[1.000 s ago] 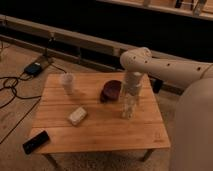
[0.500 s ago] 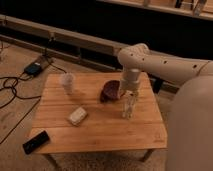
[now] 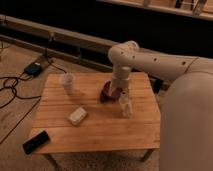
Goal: Knock the bottle over
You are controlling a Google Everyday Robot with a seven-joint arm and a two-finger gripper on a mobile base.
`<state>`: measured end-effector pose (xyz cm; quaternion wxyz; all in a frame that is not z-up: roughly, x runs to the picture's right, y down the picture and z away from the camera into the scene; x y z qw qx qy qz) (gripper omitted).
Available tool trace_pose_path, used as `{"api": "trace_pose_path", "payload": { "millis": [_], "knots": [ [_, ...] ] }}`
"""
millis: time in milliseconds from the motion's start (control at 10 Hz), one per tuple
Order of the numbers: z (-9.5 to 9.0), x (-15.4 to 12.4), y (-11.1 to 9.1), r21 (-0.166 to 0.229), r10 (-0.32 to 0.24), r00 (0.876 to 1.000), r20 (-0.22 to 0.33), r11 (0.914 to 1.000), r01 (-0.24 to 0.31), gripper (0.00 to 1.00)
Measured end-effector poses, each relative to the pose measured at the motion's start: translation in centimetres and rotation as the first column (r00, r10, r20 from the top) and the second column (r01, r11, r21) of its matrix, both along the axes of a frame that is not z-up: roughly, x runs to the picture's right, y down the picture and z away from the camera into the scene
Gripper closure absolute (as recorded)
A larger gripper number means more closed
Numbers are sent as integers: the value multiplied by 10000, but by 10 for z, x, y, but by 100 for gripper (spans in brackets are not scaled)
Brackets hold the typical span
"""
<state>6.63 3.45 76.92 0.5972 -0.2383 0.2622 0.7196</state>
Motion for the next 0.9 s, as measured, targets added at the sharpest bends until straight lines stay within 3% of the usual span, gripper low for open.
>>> {"api": "trace_pose_path", "payload": {
  "millis": [200,400,900],
  "knots": [
    [-3,-21,0,-80,62,9989,461,10000,-59,35],
    [-2,-27,1,-117,-16,9983,586,9999,22,35],
    [6,-12,0,224,-229,9995,233,9995,224,35]
  ]
}}
